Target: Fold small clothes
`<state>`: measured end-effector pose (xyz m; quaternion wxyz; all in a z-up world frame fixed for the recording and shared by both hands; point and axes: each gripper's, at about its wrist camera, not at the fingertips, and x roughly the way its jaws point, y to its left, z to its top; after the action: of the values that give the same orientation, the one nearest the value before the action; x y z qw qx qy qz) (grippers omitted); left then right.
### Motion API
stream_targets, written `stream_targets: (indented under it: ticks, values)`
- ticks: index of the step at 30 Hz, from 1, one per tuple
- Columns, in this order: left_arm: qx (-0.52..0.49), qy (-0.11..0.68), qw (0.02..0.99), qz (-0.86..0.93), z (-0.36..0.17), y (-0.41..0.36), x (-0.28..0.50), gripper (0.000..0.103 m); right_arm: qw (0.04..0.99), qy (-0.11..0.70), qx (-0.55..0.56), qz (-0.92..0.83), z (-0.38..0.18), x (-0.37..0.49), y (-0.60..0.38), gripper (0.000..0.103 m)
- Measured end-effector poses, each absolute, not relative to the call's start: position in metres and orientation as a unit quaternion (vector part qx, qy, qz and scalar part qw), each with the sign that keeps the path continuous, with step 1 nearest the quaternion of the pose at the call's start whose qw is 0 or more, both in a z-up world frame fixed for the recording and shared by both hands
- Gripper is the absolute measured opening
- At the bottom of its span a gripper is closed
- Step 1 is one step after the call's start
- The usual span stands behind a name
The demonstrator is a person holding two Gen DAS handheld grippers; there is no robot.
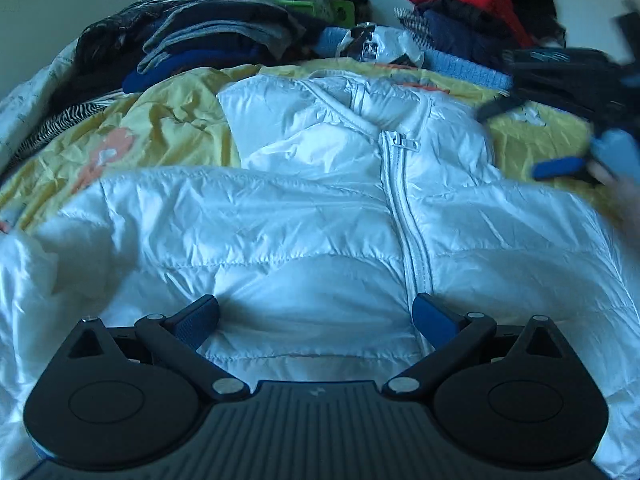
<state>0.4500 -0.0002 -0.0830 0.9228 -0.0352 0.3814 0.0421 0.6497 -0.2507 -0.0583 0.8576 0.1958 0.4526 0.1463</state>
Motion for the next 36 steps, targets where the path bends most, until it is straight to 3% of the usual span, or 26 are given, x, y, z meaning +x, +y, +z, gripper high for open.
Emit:
stream_targets:
  ticks: [10, 12, 14, 16, 18, 20, 24, 30, 36]
  values:
    - [-0.057, 0.331, 0.941, 0.026, -0.094, 0.007, 0.441, 0.103, 0.805, 0.464, 0.304, 0.211, -0.084, 0.753, -0.239, 0.098]
    - [-0.065, 0.329, 0.942, 0.024, -0.093, 0.009, 0.44, 0.103, 0.794, 0.47, 0.303, 0.24, -0.084, 0.76, -0.231, 0.089]
    - [-0.069, 0.327, 0.942, 0.023, -0.093, 0.01, 0.44, 0.103, 0.782, 0.481, 0.298, 0.263, -0.088, 0.764, -0.221, 0.059]
    - [-0.071, 0.325, 0.943, 0.023, -0.093, 0.01, 0.439, 0.103, 0.786, 0.486, 0.272, 0.267, -0.089, 0.761, -0.211, 0.043]
    - [-0.075, 0.323, 0.943, 0.023, -0.093, 0.011, 0.438, 0.103, 0.798, 0.472, 0.262, 0.267, -0.091, 0.757, -0.209, 0.038]
    - [-0.079, 0.321, 0.943, 0.022, -0.093, 0.011, 0.437, 0.103, 0.805, 0.452, 0.269, 0.275, -0.086, 0.75, -0.211, 0.021]
    - [-0.091, 0.317, 0.944, 0.019, -0.092, 0.014, 0.436, 0.103, 0.835, 0.395, 0.228, 0.306, -0.051, 0.732, -0.205, 0.018]
    - [-0.165, 0.29, 0.943, -0.004, -0.093, 0.036, 0.428, 0.103, 0.882, 0.268, 0.001, 0.386, 0.029, 0.637, -0.181, 0.018]
    - [-0.197, 0.279, 0.94, -0.015, -0.092, 0.044, 0.426, 0.103, 0.885, 0.232, -0.129, 0.383, 0.025, 0.53, -0.197, 0.018]
